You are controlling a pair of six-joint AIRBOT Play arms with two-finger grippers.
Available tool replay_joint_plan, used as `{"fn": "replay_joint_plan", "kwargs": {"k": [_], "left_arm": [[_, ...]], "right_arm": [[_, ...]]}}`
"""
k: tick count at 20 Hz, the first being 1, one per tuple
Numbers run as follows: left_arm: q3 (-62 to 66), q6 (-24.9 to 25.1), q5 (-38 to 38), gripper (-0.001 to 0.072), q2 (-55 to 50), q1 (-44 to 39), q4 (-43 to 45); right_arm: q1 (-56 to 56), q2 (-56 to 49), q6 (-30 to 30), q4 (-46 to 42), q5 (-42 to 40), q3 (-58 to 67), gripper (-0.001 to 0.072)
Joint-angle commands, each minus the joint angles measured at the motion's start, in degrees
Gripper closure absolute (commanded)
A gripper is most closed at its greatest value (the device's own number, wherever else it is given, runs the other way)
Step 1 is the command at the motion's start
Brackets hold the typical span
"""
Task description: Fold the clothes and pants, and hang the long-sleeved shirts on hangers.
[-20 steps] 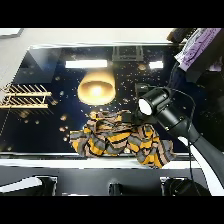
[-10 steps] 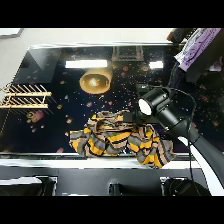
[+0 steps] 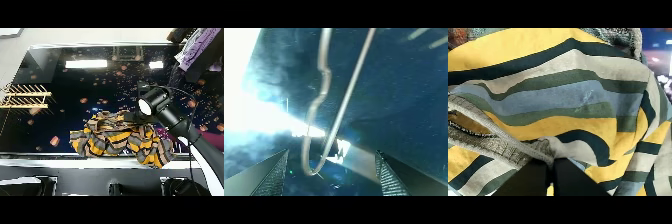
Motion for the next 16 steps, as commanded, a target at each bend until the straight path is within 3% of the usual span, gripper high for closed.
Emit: {"fn": "replay_joint_plan", "kwargs": {"k": [1, 16], "left_arm": [[0.8, 0.2, -0.7, 0.0107, -0.6, 1.2, -0.1], [0.8, 1.9, 3.0, 0.0113, -8.9, -5.7, 8.5]], "right_arm": [[0.0, 0.0, 0.1, -0.3, 0.0, 0.0, 0.0685], [0.0, 0.0, 0.1, -2.0, 1.3, 0.0, 0.0685]]}}
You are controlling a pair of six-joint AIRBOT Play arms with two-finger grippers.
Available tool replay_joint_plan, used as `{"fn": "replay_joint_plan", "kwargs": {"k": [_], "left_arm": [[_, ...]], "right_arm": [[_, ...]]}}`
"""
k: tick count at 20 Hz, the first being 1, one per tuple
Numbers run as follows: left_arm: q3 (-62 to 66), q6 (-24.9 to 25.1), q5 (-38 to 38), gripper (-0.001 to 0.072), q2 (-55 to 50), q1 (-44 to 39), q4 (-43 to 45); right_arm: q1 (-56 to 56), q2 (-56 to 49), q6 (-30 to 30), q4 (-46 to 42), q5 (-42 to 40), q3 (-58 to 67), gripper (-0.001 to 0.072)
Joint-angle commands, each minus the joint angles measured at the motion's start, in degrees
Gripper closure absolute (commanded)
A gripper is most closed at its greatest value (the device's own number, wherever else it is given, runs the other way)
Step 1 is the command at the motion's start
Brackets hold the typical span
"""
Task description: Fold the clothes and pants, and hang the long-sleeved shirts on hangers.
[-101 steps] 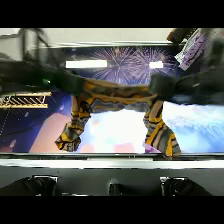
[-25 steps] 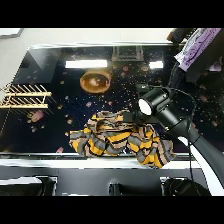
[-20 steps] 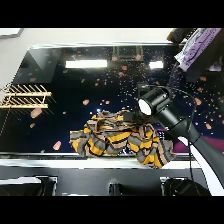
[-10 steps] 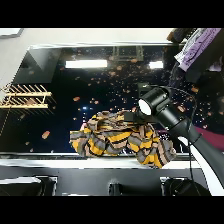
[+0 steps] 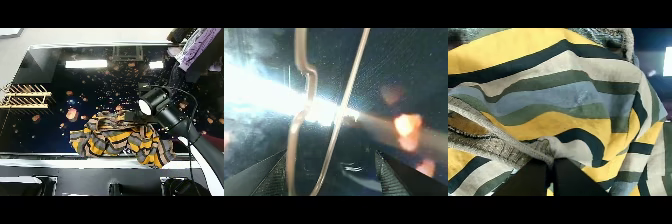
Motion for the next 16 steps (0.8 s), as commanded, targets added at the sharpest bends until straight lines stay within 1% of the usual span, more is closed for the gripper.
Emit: {"fn": "replay_joint_plan", "kwargs": {"k": [1, 4, 5, 6, 7, 13, 14, 15, 16], "left_arm": [[0.1, 0.0, 0.6, 0.0112, -1.2, -1.0, 2.3], [0.1, 0.0, 0.6, 0.0116, -1.6, -1.6, 5.1], [0.1, 0.0, 0.6, 0.015, -1.8, -1.7, 5.2], [0.0, 0.0, 0.3, 0.0287, -2.0, -1.7, 5.2], [0.0, 0.0, 0.1, 0.0385, -2.2, -1.7, 5.2], [0.0, 0.0, -0.5, 0.0391, -3.1, -2.4, 6.2], [0.1, 0.0, -0.5, 0.0415, -3.0, -2.4, 6.2], [0.1, 0.0, -1.0, 0.0594, -2.9, -2.6, 6.2], [0.1, 0.0, -1.2, 0.0686, -2.6, -2.8, 6.2]], "right_arm": [[0.0, 0.0, -0.1, -0.8, 0.7, 0.0, 0.0685], [0.0, 0.0, -0.1, -1.2, 0.7, 0.0, 0.0685], [0.0, 0.0, -0.1, -1.2, 0.7, 0.0, 0.0685], [0.0, 0.0, -0.1, -1.2, 0.7, 0.0, 0.0685], [0.0, 0.0, -0.1, -1.3, 0.7, 0.0, 0.0685], [0.0, 0.0, -0.1, -1.7, 0.8, 0.0, 0.0685], [0.0, 0.0, -0.1, -1.7, 0.8, 0.0, 0.0685], [0.0, 0.0, -0.1, -1.8, 0.7, 0.0, 0.0685], [0.0, 0.0, -0.1, -2.0, 0.7, 0.0, 0.0685]]}}
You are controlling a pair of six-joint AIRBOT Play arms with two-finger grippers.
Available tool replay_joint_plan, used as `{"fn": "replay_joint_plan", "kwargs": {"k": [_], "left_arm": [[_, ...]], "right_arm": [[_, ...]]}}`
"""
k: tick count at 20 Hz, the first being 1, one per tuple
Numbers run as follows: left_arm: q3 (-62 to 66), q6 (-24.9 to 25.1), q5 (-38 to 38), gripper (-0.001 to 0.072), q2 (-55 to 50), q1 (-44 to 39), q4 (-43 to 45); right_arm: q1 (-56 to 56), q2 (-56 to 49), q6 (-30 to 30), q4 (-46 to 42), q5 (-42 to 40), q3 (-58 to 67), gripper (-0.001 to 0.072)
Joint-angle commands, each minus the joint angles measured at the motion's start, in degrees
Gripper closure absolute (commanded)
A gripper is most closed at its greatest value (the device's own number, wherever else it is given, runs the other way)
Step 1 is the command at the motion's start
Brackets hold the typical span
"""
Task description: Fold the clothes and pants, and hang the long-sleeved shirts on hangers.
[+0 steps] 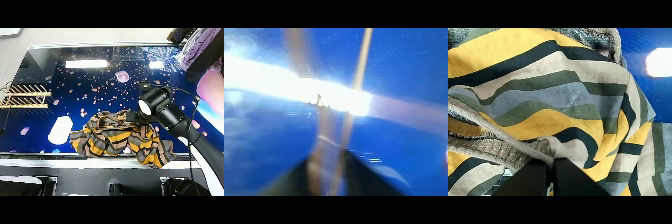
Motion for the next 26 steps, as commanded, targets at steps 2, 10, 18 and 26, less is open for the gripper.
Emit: {"fn": "replay_joint_plan", "kwargs": {"k": [2, 10, 18, 26], "left_arm": [[0.0, -0.7, -0.4, 0.0687, 0.9, -0.8, 0.5], [1.1, -1.6, 0.7, 0.0689, 9.9, -1.7, -6.4], [12.5, -5.3, 1.4, 0.0689, 21.3, -4.7, -12.7], [-0.3, 5.4, -16.4, 0.0693, 37.0, -16.6, -24.0]], "right_arm": [[0.0, 0.0, 0.1, -0.5, 0.0, 0.0, 0.0685], [0.0, 0.0, 0.1, -0.5, 0.2, 0.0, 0.0685], [0.0, 0.0, 0.0, -0.5, 2.2, 0.0, 0.0685], [0.0, 0.0, 0.1, -1.5, 0.6, 0.0, 0.0685]]}}
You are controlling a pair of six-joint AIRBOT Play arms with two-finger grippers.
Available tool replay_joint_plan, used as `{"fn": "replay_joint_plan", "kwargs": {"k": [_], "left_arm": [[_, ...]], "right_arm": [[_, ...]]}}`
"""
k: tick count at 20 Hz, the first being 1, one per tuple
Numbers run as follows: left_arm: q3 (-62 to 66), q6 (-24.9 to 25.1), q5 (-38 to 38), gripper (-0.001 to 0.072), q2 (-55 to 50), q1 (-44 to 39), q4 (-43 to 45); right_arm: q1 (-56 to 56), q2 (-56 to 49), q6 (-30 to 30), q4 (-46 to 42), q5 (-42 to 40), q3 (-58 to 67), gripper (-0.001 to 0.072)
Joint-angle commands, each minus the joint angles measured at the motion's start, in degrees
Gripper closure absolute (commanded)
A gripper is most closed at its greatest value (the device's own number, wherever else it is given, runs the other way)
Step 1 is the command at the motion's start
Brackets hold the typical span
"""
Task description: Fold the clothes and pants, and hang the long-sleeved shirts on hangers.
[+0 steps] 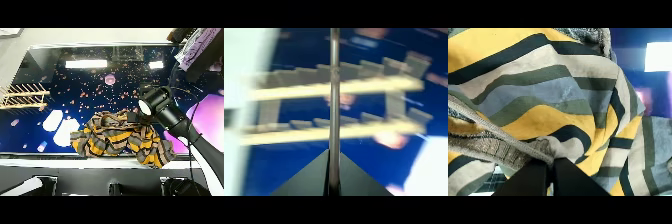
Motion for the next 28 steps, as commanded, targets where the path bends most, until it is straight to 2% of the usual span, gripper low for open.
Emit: {"fn": "replay_joint_plan", "kwargs": {"k": [1, 6, 7, 8, 12, 17, 19, 28], "left_arm": [[-11.8, 5.0, -7.5, 0.0693, 9.5, -6.6, -6.3], [-34.1, 5.0, -6.3, 0.0692, 25.2, -21.0, -5.9], [-36.7, 6.3, -5.8, 0.0692, 28.0, -24.0, -5.9], [-38.6, 7.6, -5.9, 0.0692, 30.4, -26.4, -5.9], [-43.2, 7.7, -8.3, 0.0693, 37.7, -34.5, -5.9], [-44.9, 6.9, -10.0, 0.0692, 40.9, -42.4, -5.9], [-44.9, 4.9, -10.0, 0.0692, 41.0, -43.1, -5.9], [-44.8, 4.7, -13.4, 0.0692, 42.4, -43.0, -5.6]], "right_arm": [[0.0, 0.0, 0.1, -0.4, -1.6, 0.0, 0.0685], [0.0, 0.0, 0.5, -0.4, -4.7, 0.0, 0.0685], [0.0, 0.0, 0.5, -0.5, -4.9, 0.0, 0.0685], [0.0, 0.0, 0.5, -1.0, -5.2, 0.0, 0.0685], [0.0, 0.0, 2.4, -5.7, -6.3, 0.0, 0.0686], [0.0, -0.1, 6.6, -11.7, -6.5, 0.0, 0.0686], [0.0, -0.7, 7.5, -12.8, -6.0, 0.0, 0.0686], [0.0, -2.9, 11.4, -16.6, -5.4, -0.1, 0.0686]]}}
